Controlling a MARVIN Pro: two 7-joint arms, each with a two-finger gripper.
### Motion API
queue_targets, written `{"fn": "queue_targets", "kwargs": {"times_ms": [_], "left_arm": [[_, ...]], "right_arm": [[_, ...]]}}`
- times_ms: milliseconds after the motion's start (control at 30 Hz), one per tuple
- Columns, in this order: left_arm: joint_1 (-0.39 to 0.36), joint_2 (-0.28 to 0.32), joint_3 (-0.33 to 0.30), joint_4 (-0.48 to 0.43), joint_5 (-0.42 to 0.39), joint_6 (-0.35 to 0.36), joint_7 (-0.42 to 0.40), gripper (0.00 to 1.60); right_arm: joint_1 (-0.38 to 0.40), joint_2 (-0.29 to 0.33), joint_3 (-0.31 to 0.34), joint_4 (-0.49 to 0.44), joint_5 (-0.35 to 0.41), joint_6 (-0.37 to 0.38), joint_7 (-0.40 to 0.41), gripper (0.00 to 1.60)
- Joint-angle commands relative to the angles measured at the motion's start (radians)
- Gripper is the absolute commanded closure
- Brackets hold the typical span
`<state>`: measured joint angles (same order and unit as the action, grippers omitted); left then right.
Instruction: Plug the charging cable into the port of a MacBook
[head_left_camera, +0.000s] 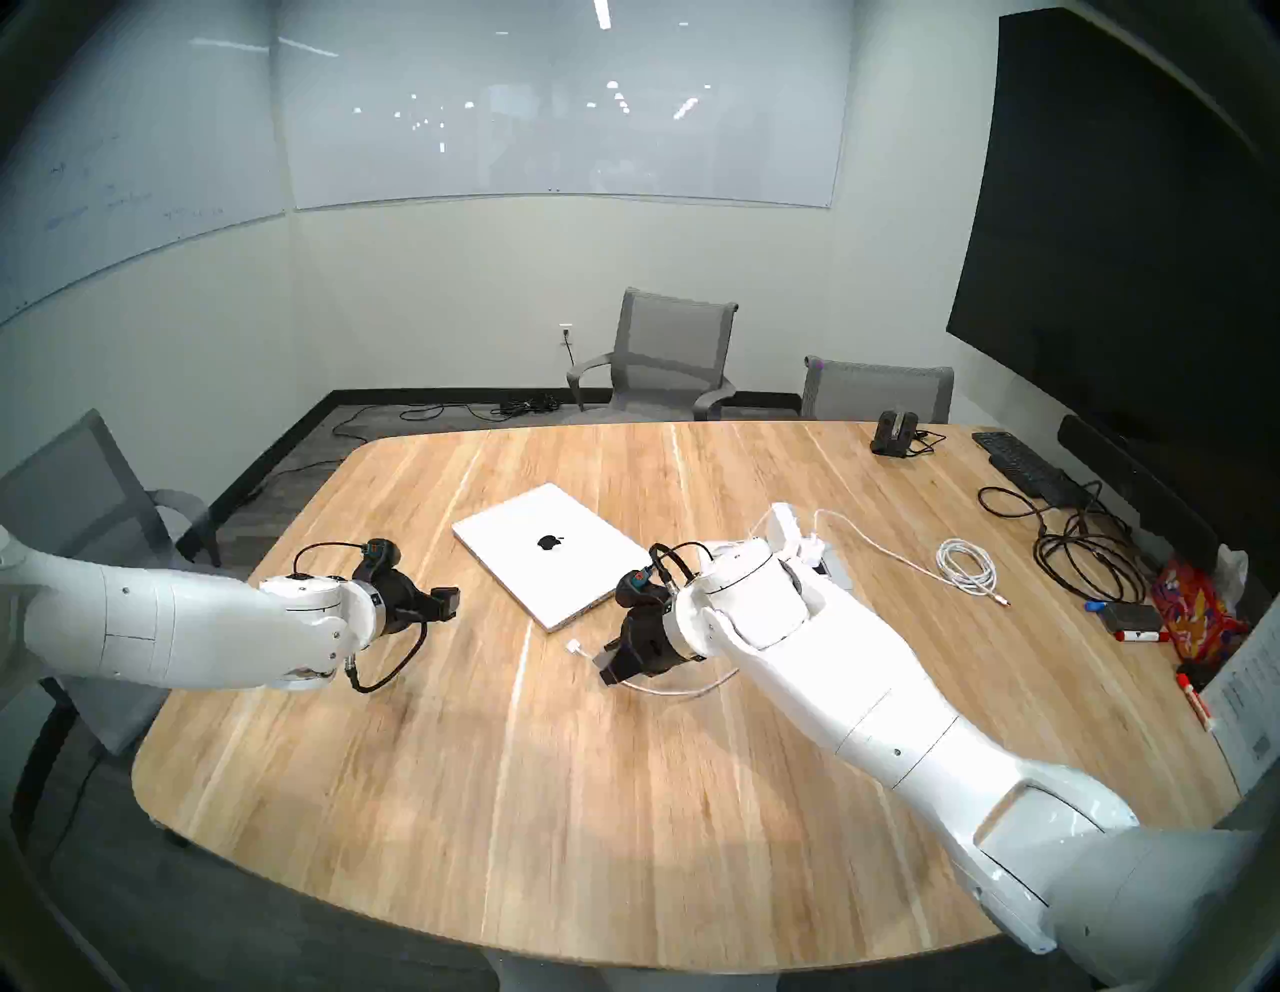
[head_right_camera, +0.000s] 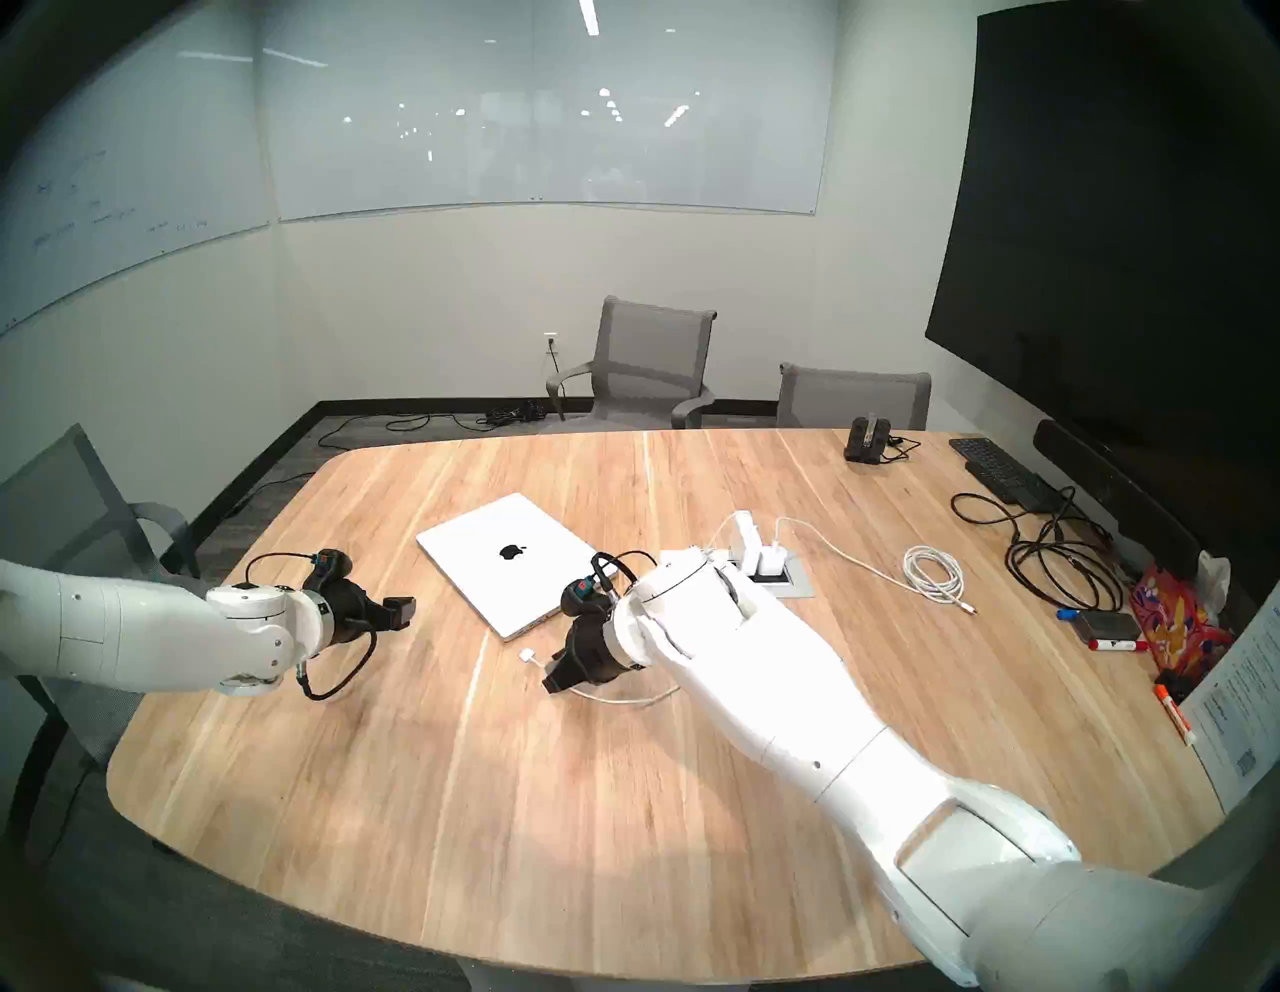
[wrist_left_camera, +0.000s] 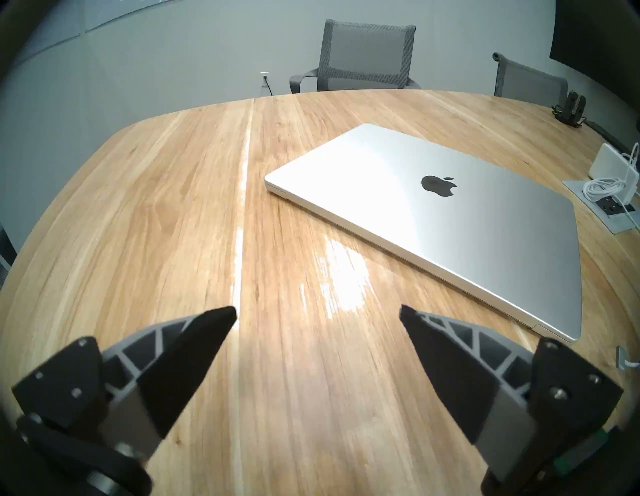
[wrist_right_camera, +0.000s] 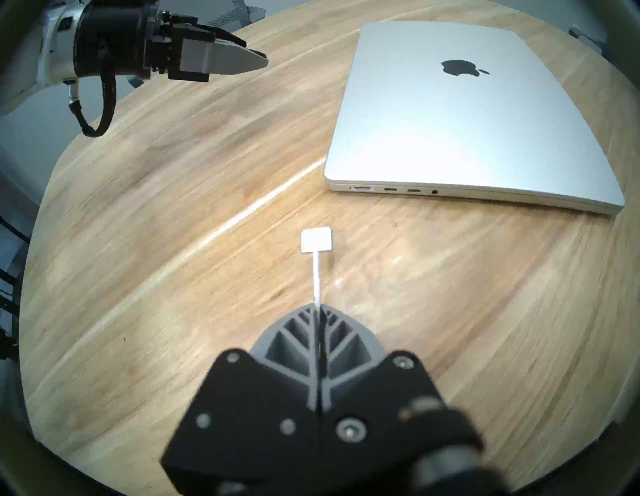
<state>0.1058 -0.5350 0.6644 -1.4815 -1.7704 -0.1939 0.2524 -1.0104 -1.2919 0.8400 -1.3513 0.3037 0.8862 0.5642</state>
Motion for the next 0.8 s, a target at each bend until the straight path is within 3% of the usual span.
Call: {"fn": "queue_targets", "kwargs": {"times_ms": [0,767], "left_arm": [[-0.015,-0.002,-0.012,0.000,0.001,-0.003,0.000,0.00],[-0.015,-0.002,-0.011,0.000,0.001,-0.003,0.000,0.00]], "right_arm": [[0.020,-0.023,0.012,0.012,0.009,-0.016,0.005,1.60],[0.068,-0.055,0.007,0.113,-0.002,-0.037,0.025,1.60]]}}
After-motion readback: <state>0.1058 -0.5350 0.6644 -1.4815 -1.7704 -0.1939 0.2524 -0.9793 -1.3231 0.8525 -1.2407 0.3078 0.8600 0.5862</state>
